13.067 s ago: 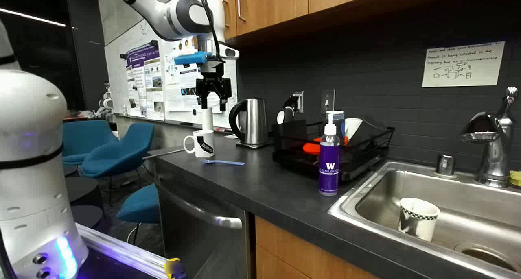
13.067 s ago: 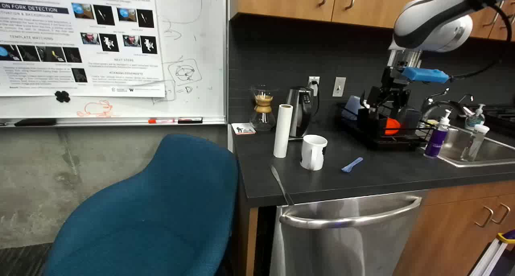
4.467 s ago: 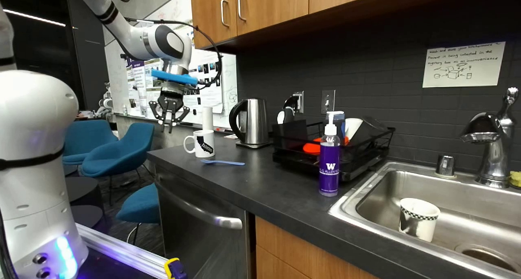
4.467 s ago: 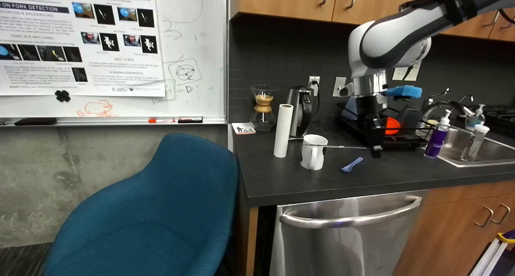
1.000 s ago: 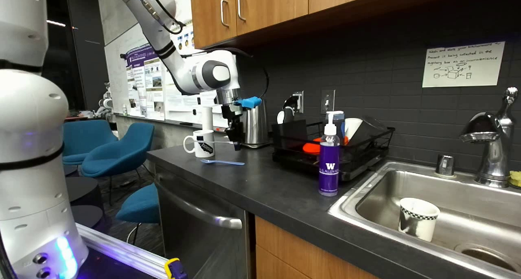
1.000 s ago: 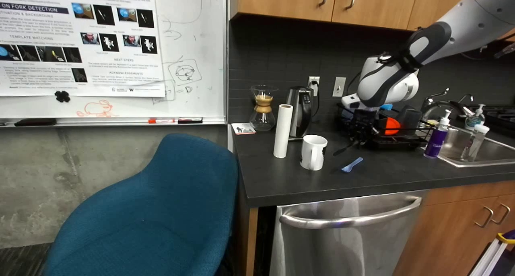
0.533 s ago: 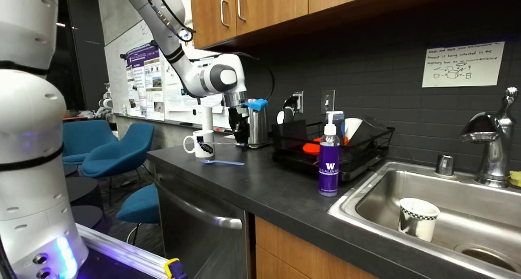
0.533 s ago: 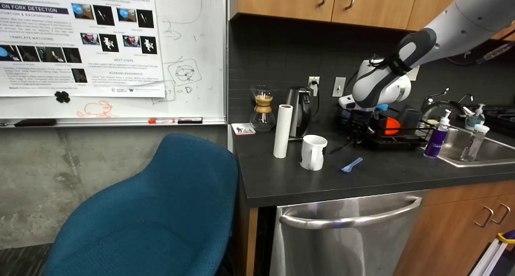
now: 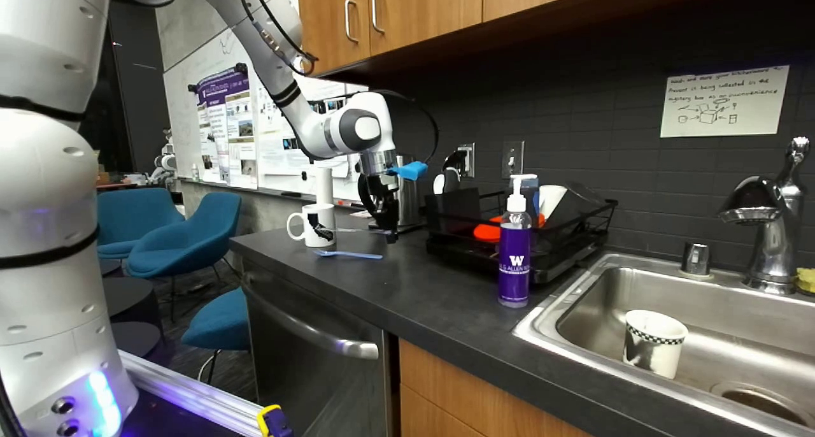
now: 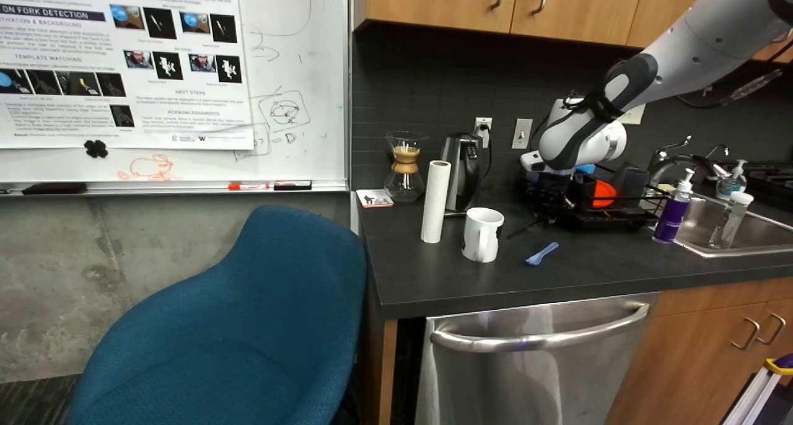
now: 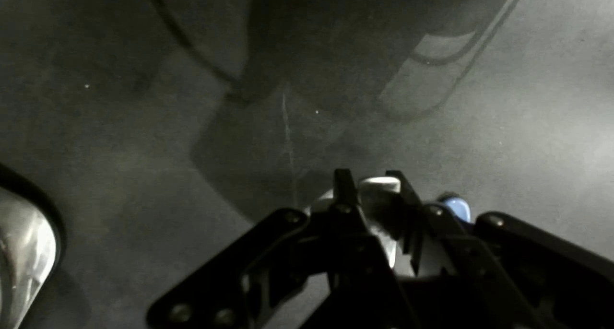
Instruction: Move the black knife a little to the right
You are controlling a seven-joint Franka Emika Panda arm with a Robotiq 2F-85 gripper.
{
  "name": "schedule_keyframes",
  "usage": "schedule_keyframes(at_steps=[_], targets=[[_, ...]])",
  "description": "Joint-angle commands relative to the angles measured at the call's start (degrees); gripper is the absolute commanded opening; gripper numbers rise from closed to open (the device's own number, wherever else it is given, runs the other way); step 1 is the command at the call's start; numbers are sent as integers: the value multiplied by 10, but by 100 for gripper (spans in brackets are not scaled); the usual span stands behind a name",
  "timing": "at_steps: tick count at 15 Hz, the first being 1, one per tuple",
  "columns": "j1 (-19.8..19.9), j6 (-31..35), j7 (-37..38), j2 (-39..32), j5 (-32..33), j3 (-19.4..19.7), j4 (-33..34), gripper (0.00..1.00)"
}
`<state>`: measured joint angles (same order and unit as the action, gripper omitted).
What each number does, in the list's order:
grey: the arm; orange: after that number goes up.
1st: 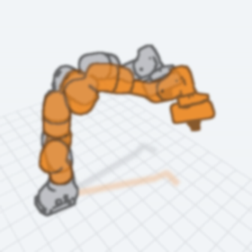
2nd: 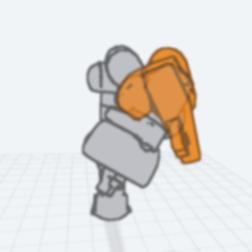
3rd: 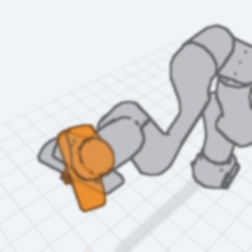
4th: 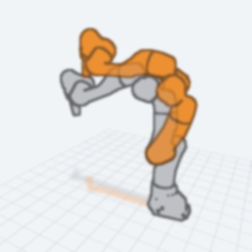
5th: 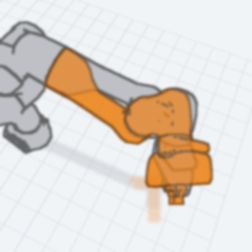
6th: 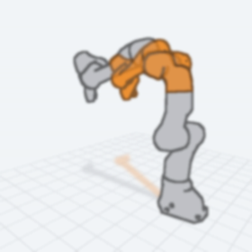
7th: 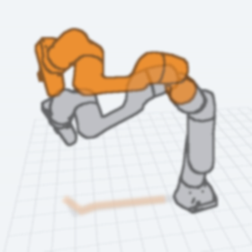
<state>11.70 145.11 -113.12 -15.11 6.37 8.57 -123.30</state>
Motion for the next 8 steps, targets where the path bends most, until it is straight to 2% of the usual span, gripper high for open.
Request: schedule_keyframes(at_steps=[1,5,6,8], targets=[[19,5,-14,-21,-11,-14,21,5],[25,4,-10,-34,-9,-18,29,5],[27,3,-11,-35,-10,-20,30,12],[26,2,-8,-30,-8,-21,29,47]])
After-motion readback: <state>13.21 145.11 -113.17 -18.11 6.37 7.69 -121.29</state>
